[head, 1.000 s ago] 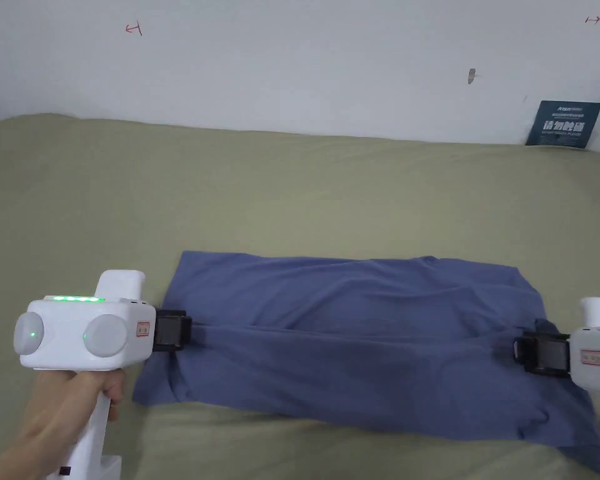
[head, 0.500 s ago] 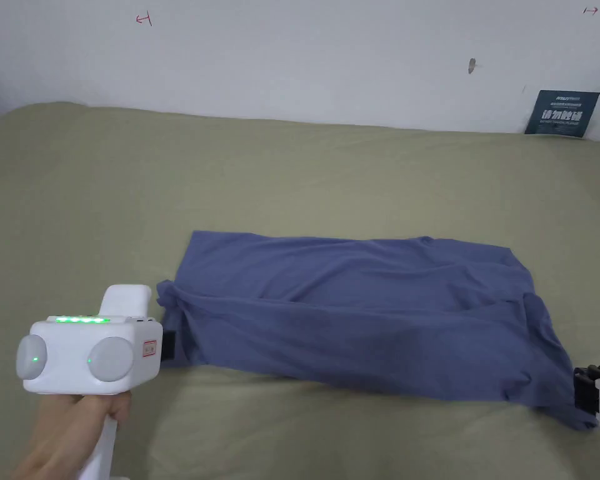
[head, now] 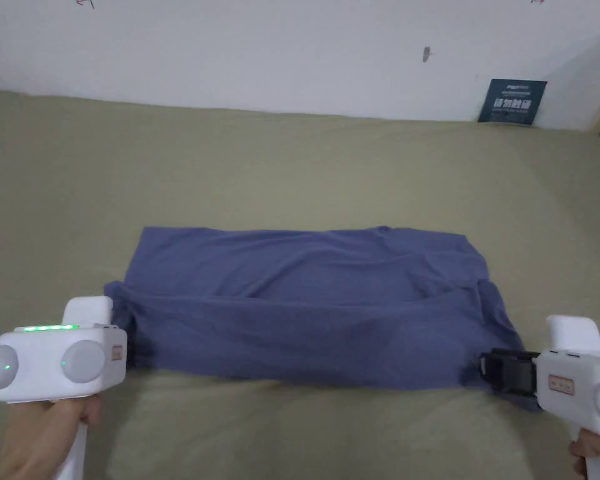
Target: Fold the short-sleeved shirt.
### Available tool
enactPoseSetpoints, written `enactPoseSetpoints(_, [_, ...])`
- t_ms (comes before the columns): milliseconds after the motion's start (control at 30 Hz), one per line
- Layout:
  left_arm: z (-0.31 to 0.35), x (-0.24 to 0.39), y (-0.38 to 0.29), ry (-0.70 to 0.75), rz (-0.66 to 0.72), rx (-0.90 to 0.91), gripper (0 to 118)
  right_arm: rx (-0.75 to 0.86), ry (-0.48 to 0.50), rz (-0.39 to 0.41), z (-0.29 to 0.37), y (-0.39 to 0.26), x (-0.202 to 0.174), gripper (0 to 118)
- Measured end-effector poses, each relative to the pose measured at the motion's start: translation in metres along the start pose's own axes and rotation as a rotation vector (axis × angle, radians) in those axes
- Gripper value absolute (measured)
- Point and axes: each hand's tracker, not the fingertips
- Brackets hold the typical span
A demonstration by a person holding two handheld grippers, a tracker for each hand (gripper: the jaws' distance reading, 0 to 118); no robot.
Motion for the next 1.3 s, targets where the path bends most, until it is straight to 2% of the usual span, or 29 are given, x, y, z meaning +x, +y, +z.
enactPoseSetpoints(67, [0.003, 0.003, 0.001, 0.001, -0.008, 0.005, 3, 0.006, 0.005, 0.031, -0.004, 0.001, 0.001, 109])
enactPoseSetpoints(133, [0.004, 0.004, 0.002, 0.001, -0.019, 0.003, 3, -0.007, -0.045, 0.009, -0.013, 0.004, 0.002, 109])
enactPoseSetpoints(167, [0.005, 0.005, 0.004, 0.004, -0.037, 0.002, 3, -0.010, -0.039, 0.012, -0.018, 0.007, 0.001, 101])
enactPoseSetpoints(200, [0.006, 0.006, 0.004, 0.006, -0.045, 0.003, 3, -0.022, -0.038, 0.020, -0.021, 0.008, 0.001, 74])
enactPoseSetpoints(233, [0.008, 0.006, 0.005, 0.006, -0.048, 0.002, 3, -0.029, -0.040, 0.033, -0.021, 0.009, 0.000, 34])
enactPoseSetpoints(300, [0.008, 0.003, 0.005, 0.001, -0.045, 0.004, 3, -0.020, -0.046, 0.037, -0.023, 0.008, -0.003, 12])
enactPoseSetpoints(333, [0.011, 0.003, 0.006, -0.003, -0.041, 0.002, 3, -0.008, -0.029, 0.036, -0.021, 0.008, -0.006, 4])
enactPoseSetpoints(733, [0.043, -0.015, 0.003, -0.020, -0.035, 0.032, 3, 0.009, -0.021, 0.038, 0.029, -0.011, -0.008, 2])
enactPoseSetpoints(833, [0.052, -0.022, -0.010, -0.019, -0.033, 0.026, 3, 0.004, -0.005, 0.019, 0.043, -0.026, -0.008, 2])
enactPoseSetpoints(1067, [0.081, -0.047, -0.057, -0.025, -0.021, 0.008, 3, -0.023, 0.017, 0.034, 0.084, -0.076, -0.019, 2])
enactPoseSetpoints(1300, [0.101, -0.059, -0.083, -0.032, -0.008, 0.001, 3, -0.034, 0.024, 0.019, 0.099, -0.102, -0.025, 2])
